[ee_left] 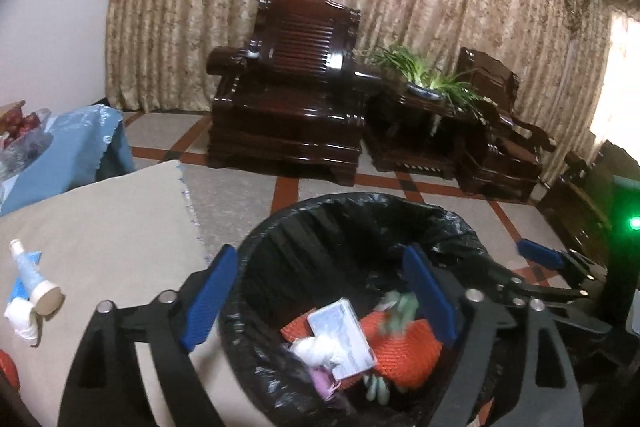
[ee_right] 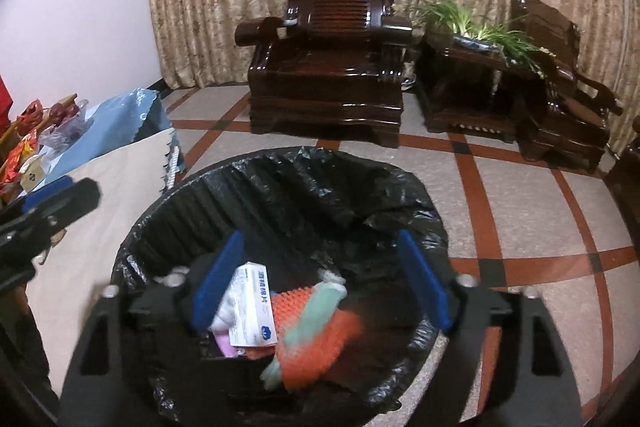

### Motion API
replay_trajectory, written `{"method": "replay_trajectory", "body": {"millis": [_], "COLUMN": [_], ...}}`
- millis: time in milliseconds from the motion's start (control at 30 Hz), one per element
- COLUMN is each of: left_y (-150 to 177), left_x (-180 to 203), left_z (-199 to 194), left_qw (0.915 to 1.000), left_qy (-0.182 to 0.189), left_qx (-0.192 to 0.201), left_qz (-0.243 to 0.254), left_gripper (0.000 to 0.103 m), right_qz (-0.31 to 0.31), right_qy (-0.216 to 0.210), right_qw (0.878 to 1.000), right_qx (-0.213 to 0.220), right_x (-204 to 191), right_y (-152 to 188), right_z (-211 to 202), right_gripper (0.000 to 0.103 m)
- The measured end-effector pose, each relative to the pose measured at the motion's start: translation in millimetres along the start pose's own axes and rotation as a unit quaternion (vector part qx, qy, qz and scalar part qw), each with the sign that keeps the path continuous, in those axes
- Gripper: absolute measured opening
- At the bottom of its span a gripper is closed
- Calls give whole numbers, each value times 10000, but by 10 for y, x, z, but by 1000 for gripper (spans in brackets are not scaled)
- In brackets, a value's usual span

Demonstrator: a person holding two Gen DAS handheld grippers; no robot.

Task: Collect trash
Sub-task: 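Return the left tool to the table and grasp the red plastic bag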

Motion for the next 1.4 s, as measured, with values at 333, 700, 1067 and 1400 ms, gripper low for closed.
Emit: {"method": "replay_trajectory", "body": {"millis": [333,700,1067,1400], "left_y": [228,722,1292,1679], "left_x": [-587,-1341,-2235,-2862], "left_z": [-478,-1124,-1599,-1668], "left_qw": [9961,9824,9557,9326], "left_qy": [-720,-1614,-2473,-2944], "left_qx": [242,341,237,-45], "left_qz": [-448,-881,-1580,-2090], "left_gripper": [96,97,97,96], "right_qz": [-208,-736,-1482,-2054], "right_qy": [-253,-849,-1392,-1648], "right_qw": [9994,9937,9791,9646], "right_qx": [129,27,-28,-116], "right_x": [-395,-1239,-2230,-2923], "right_y": [80,135,227,427], "right_z": [-206,-271,-277,-164], "right_gripper": [95,95,95,95]}}
Point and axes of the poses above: each gripper's, at about its wrist camera, not at the fingertips, and z roughly the way its jaws point, x to its right, y to its underside, the point moved 2 cm from there along z, roughly the way its jaws point, and after that the axes turned 11 degrees about -x, right-handed, at the moved point
